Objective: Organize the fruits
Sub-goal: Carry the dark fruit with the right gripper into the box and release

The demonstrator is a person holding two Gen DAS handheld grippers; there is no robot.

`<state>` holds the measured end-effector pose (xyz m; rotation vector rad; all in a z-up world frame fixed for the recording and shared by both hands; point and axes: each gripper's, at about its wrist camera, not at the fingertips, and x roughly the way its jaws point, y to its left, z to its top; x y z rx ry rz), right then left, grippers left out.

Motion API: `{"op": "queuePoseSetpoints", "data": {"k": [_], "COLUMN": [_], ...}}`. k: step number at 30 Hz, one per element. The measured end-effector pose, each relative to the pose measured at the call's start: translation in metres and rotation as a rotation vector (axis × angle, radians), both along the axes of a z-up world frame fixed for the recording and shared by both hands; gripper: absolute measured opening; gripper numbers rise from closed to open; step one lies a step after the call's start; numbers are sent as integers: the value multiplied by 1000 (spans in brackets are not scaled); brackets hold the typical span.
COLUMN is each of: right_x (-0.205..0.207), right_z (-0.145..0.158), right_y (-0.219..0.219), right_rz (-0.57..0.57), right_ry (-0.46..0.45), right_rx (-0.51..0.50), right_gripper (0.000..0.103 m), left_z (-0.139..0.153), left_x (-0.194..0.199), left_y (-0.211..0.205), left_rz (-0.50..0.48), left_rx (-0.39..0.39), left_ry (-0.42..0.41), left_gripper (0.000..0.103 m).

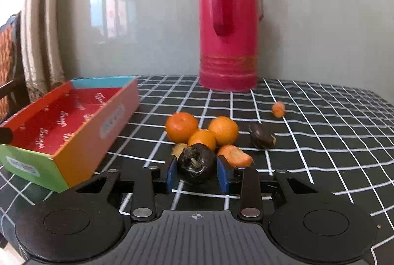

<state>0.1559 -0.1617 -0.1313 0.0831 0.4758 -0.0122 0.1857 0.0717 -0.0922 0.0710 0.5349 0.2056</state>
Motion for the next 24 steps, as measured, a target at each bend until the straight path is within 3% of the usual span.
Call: {"op": "queuePoseSetpoints", "data": {"k": [7,14,19,24], "right_x": [-9,14,13,16], "right_z": [31,41,39,30], "right_y": [16,74,87,63], "right_rz": [171,376,395,317], "right_ry": [-141,-99,-96,-36], "right_rx": [179,114,79,211], "right_gripper": [35,36,36,40], "left_z": [1,3,4,5], "left_x": [0,0,-1,-5], "left_y": [7,19,29,32], "left_rz": [26,71,92,95], "left_rx": [-12,-24,-39,-28], "left_ry": [0,1,-2,-11], "left_gripper": [97,97,97,97]}}
